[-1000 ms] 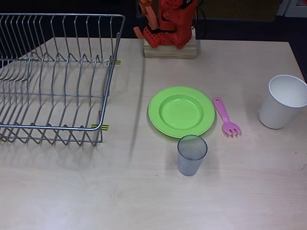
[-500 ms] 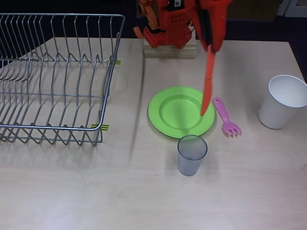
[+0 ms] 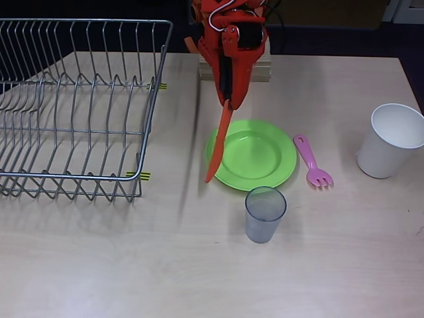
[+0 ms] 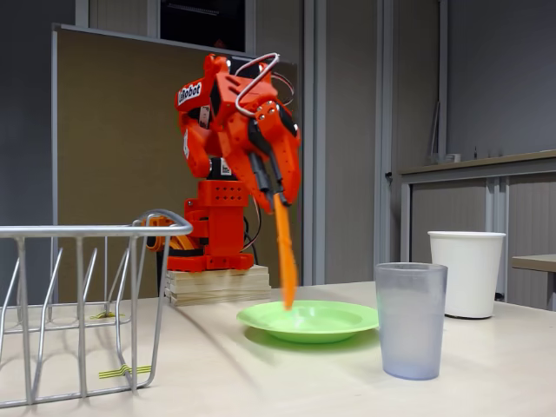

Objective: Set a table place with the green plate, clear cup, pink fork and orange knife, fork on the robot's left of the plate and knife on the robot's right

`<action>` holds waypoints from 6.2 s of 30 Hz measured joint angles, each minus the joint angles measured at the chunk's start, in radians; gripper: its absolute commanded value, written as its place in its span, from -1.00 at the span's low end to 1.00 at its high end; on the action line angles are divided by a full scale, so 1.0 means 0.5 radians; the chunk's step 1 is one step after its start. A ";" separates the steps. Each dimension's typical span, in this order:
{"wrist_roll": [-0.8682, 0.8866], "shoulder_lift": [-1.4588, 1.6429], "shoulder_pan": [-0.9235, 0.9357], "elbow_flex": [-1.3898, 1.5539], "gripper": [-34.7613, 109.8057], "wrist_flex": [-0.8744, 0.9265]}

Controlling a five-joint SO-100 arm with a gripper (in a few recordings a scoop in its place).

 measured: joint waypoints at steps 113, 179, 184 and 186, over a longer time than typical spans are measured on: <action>1.871 1.580 -0.500 1.132 -0.52 0.549; 1.871 1.580 -0.497 1.132 -0.52 0.549; 1.871 1.580 -0.497 1.132 -0.52 0.549; 1.871 1.580 -0.497 1.132 -0.52 0.549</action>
